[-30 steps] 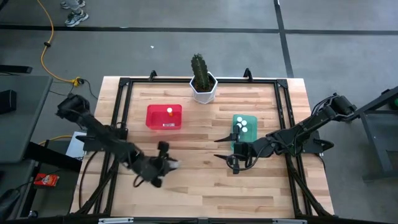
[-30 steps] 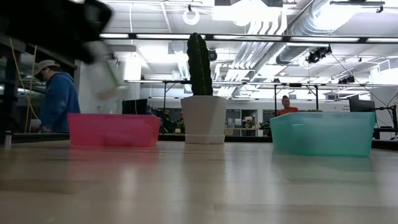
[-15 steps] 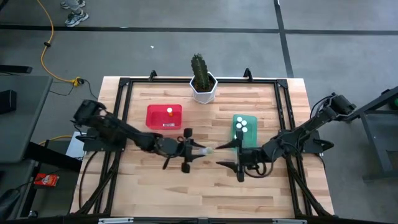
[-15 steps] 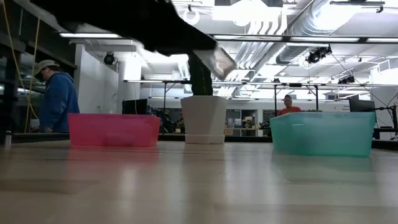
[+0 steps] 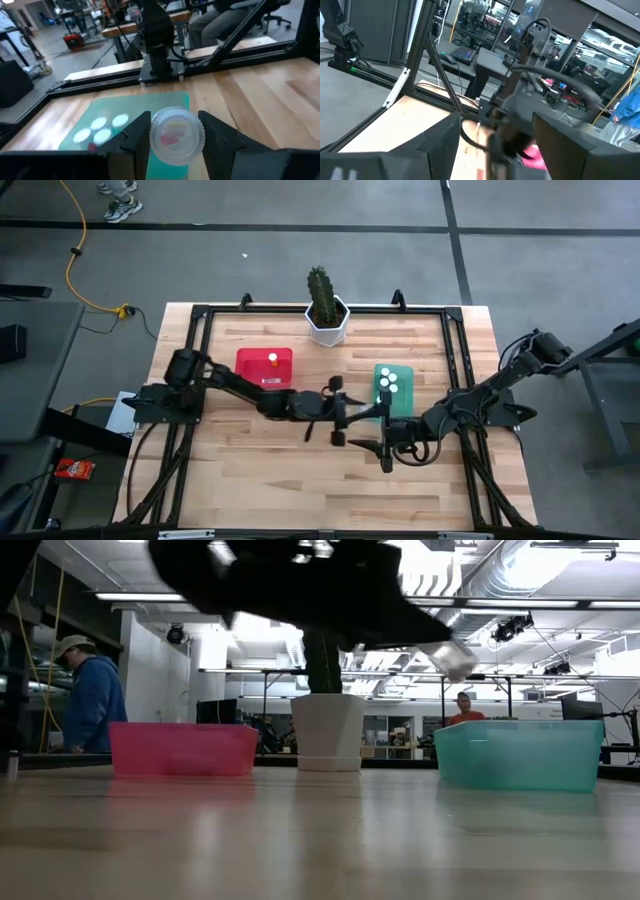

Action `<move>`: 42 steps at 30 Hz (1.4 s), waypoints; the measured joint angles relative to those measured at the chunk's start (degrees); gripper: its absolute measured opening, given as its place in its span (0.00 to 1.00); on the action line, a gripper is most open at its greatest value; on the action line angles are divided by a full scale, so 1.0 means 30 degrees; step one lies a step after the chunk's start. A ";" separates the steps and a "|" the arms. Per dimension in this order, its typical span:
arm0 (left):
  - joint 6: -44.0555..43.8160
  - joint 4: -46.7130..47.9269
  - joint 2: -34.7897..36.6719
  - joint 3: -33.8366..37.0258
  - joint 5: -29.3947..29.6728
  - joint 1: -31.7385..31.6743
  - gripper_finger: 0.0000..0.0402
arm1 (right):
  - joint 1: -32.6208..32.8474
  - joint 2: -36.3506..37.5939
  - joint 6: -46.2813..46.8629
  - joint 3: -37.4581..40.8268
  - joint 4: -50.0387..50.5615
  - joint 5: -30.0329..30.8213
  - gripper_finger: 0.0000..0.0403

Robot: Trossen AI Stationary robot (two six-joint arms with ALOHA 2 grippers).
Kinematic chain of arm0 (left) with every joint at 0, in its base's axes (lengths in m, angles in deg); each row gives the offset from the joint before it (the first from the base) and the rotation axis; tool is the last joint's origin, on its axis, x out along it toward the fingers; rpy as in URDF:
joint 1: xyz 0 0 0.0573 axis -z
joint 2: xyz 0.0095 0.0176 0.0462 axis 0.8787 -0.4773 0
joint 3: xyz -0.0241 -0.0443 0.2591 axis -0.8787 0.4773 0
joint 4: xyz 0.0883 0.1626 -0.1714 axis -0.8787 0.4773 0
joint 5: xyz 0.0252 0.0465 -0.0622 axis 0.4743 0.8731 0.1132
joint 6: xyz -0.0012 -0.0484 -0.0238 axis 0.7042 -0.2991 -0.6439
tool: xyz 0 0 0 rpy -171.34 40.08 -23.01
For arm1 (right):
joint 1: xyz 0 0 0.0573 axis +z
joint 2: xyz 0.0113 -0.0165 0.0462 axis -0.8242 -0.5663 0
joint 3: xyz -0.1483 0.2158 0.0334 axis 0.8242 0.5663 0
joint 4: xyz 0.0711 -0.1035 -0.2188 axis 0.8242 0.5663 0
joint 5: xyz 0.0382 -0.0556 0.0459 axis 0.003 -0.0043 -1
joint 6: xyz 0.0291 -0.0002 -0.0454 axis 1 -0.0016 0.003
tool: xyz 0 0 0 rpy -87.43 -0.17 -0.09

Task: Pick and place medicine bottles into bin by pill shape (circle, oval)
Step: Put the transparent capsule bottle into the green bin

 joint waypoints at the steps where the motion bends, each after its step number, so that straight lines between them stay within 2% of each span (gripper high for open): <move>1: -0.0072 0.0656 -0.0296 -0.0738 -0.0266 -0.0169 0.31 | 0.0000 0.0000 0.0007 0.0000 0.0001 -0.0004 0.60; 8: -0.0628 0.4746 -0.2764 -0.5343 -0.0929 -0.0768 0.31 | 0.0000 0.0007 0.0052 0.0000 0.0029 -0.0011 0.60; 16: -0.0562 0.6073 -0.4489 -0.7922 -0.0457 -0.0968 0.31 | 0.0000 0.0007 0.0212 0.0000 0.0137 -0.0011 0.60; 22: -0.1022 0.8361 -0.4732 -0.8113 -0.0397 -0.1217 0.31 | 0.0000 0.0007 0.0217 0.0000 0.0168 -0.0011 0.60; 33: -0.1011 0.8209 -0.4725 -0.8123 -0.0397 -0.1269 0.31 | 0.0000 0.0007 0.0313 0.0000 0.0189 -0.0011 0.60; 42: -0.0520 0.8461 -0.4614 -0.8117 -0.0397 -0.1269 0.44 | 0.0000 0.0007 0.0511 0.0000 0.0170 -0.0011 0.60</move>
